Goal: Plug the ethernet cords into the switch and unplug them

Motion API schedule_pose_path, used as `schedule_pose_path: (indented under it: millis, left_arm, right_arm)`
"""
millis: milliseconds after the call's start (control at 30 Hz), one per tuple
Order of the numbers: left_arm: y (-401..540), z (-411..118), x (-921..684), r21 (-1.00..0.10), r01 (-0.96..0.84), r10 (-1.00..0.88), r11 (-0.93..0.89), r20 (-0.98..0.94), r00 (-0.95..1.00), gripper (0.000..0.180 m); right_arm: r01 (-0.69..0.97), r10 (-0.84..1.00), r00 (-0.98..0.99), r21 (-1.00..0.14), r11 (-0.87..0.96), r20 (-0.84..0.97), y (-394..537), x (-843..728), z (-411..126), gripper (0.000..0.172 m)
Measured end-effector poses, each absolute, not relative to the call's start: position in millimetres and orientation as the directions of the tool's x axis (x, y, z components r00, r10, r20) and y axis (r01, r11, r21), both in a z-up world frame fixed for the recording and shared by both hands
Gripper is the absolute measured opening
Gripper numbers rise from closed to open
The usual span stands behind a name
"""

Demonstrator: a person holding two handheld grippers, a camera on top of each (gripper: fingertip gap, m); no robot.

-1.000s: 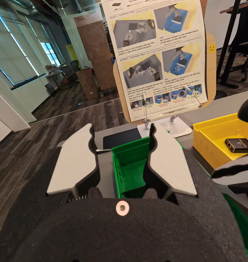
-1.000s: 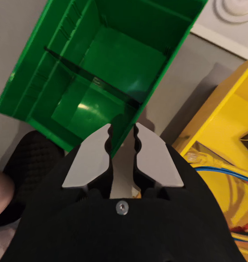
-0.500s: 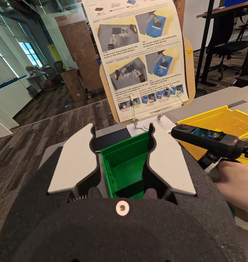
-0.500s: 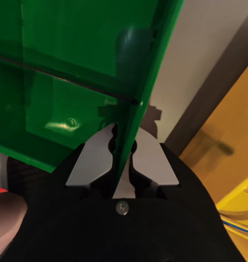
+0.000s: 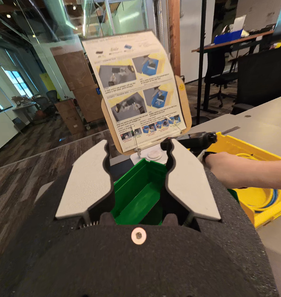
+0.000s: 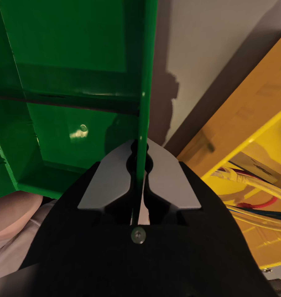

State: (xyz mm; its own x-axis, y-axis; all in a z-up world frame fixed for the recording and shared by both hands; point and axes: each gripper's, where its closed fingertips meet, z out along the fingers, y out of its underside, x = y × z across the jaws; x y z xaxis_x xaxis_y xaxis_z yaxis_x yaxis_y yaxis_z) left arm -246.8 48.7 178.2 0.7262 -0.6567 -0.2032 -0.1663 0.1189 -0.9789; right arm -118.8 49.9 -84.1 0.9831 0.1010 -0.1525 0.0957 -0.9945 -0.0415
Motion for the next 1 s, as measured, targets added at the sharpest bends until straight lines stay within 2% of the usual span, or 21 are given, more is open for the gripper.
schedule_pose_path:
  millis: [133,267,400,500,600,767,867,1000]
  left_arm:
    - [17,202,-252,-0.983,-0.054,-0.707,0.176,-0.164,0.687,0.066]
    - [-4,215,-258,-0.981,0.015,-0.748,0.192,-0.137,0.649,0.064]
    - [-10,213,-255,-0.985,0.018,-0.789,0.17,-0.125,0.602,0.064]
    - [-5,203,-240,-0.993,0.013,-0.837,0.114,-0.089,0.54,0.062]
    - [11,175,-212,-0.999,-0.054,-0.876,0.01,-0.035,0.482,0.065]
    - [32,92,-142,-0.942,-0.259,-0.924,-0.215,0.111,0.365,0.069]
    - [32,45,-103,-0.887,-0.326,-0.93,-0.328,0.242,0.278,0.049]
    - [60,-19,-79,-0.788,-0.483,-0.904,-0.382,0.211,0.371,0.052]
  right_arm:
    - [0.095,0.111,0.975,-0.094,-0.991,-0.194,48,-107,-44,0.009]
    - [0.018,0.061,0.965,-0.168,-0.986,-0.256,34,-61,13,0.007]
    - [-0.137,-0.062,0.95,-0.23,-0.963,-0.307,-4,25,58,0.007]
    - [-0.275,-0.181,0.93,-0.283,-0.919,-0.319,-41,101,70,0.007]
    - [-0.406,-0.332,0.904,-0.296,-0.865,-0.27,-87,180,61,0.008]
    - [-0.533,-0.498,0.845,-0.244,-0.81,-0.193,-161,277,18,0.008]
    - [-0.568,-0.534,0.822,-0.223,-0.792,-0.196,-191,313,-12,0.008]
    - [-0.594,-0.571,0.804,-0.197,-0.78,-0.163,-212,348,-57,0.008]
